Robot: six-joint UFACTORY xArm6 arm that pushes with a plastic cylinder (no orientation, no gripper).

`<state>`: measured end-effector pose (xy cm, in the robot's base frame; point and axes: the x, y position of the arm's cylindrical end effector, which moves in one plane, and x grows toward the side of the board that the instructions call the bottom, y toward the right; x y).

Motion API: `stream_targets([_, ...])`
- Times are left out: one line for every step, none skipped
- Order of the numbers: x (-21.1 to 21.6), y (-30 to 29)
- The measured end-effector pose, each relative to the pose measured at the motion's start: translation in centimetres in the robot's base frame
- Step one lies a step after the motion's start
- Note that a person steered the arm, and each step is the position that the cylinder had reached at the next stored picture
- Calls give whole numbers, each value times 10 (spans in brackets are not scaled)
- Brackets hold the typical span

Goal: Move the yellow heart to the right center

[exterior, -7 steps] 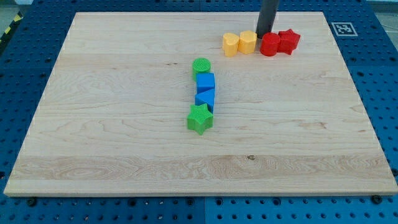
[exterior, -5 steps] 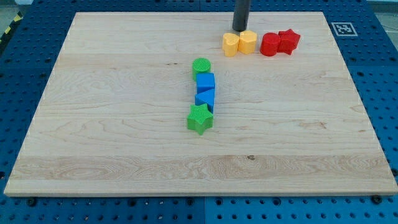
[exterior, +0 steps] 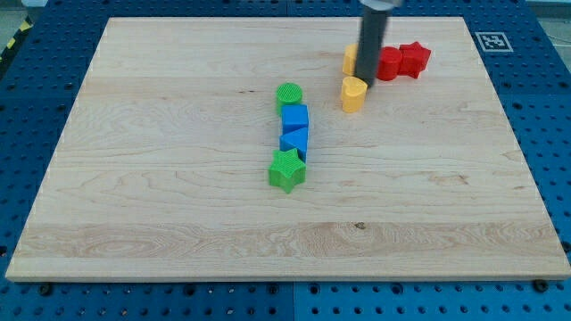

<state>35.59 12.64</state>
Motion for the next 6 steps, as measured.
stream_targets([-2, 13])
stream_targets([-25, -16])
stream_targets([-26, -42])
stream_targets([2, -44])
stream_targets([14, -40])
stream_targets([6, -44])
